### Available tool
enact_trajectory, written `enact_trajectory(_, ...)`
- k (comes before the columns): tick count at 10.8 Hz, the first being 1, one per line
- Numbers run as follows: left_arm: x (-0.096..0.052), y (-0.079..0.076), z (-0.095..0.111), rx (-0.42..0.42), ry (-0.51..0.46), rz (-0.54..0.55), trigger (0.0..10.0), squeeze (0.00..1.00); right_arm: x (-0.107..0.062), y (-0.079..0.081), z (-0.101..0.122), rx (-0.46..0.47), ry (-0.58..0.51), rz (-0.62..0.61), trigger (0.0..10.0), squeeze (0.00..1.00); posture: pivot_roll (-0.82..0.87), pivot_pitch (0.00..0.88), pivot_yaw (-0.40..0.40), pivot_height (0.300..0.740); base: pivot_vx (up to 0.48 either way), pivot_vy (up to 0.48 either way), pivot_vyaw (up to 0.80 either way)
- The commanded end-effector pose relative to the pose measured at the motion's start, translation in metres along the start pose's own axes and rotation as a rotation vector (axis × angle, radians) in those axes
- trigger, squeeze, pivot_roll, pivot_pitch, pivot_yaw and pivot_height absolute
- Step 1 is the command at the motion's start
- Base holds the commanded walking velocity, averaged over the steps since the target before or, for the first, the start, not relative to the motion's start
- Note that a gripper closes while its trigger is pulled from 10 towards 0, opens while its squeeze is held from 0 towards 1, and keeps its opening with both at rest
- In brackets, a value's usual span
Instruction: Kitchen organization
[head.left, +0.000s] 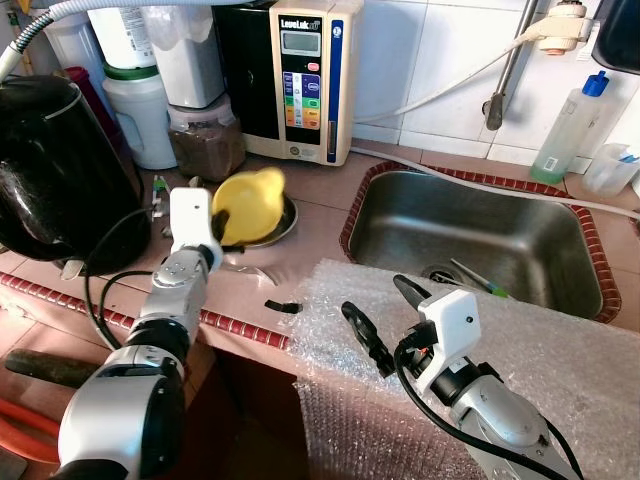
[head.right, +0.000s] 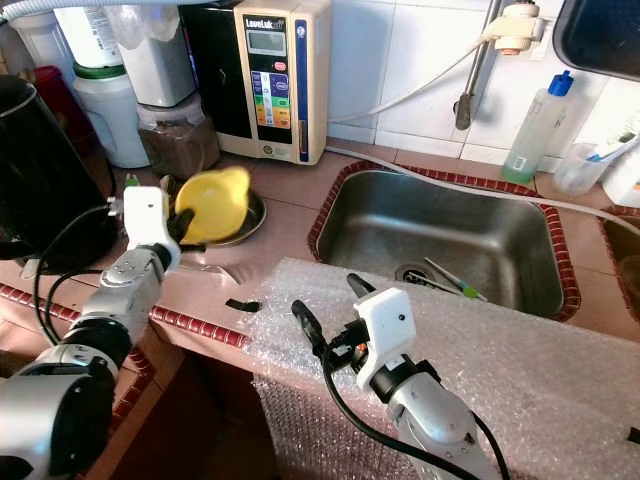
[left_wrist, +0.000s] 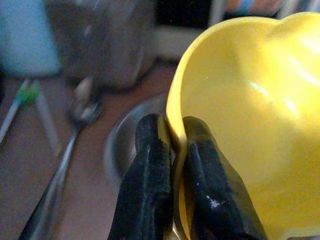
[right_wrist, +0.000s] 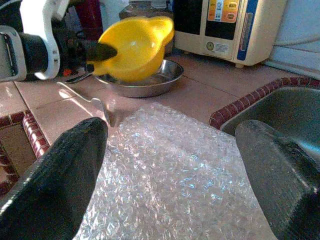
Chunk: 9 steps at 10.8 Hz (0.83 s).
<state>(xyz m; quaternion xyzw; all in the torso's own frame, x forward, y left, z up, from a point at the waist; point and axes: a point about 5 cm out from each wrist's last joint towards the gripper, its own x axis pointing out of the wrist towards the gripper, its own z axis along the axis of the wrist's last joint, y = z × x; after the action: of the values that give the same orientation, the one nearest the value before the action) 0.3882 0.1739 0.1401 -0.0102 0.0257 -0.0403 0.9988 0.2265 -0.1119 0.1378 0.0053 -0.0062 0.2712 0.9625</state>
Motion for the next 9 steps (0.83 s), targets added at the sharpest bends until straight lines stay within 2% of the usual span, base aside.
enact_trajectory(1, 0.002, -0.008, 0.018, -0.009, -0.116, -0.068, 0.0, 0.0, 0.002, -0.006, 0.004, -0.006, -0.026, -0.043, 10.0, 0.0, -0.02, 0.0, 0.057, 0.74, 0.0, 0.0, 0.0)
enact_trajectory(2, 0.001, -0.024, 0.033, 0.053, -0.232, -0.185, 0.0, 0.0, 0.004, -0.015, 0.013, -0.021, -0.071, -0.097, 10.0, 0.0, -0.02, 0.0, 0.06, 0.74, 0.0, 0.0, 0.0)
enact_trajectory(3, 0.0, -0.036, 0.04, 0.067, -0.28, -0.25, 0.0, 0.0, 0.005, -0.023, 0.021, 0.006, -0.114, -0.143, 10.0, 0.0, -0.02, 0.0, 0.061, 0.74, 0.0, 0.0, 0.0)
enact_trajectory(4, -0.005, -0.058, 0.044, 0.136, -0.349, -0.386, 0.0, 0.0, 0.006, -0.031, 0.03, 0.028, -0.159, -0.189, 10.0, 0.0, -0.02, 0.0, 0.064, 0.74, 0.0, 0.0, 0.0)
enact_trajectory(7, -0.017, -0.088, 0.037, 0.213, -0.396, -0.563, 0.0, 0.0, 0.014, -0.032, 0.04, 0.077, -0.216, -0.223, 10.0, 0.0, -0.02, 0.0, 0.064, 0.74, 0.0, 0.0, 0.0)
enact_trajectory(9, -0.025, -0.1, 0.033, 0.209, -0.42, -0.646, 0.0, 0.0, 0.022, -0.035, 0.042, 0.094, -0.235, -0.254, 10.0, 0.0, -0.02, 0.0, 0.059, 0.74, 0.0, 0.0, 0.0)
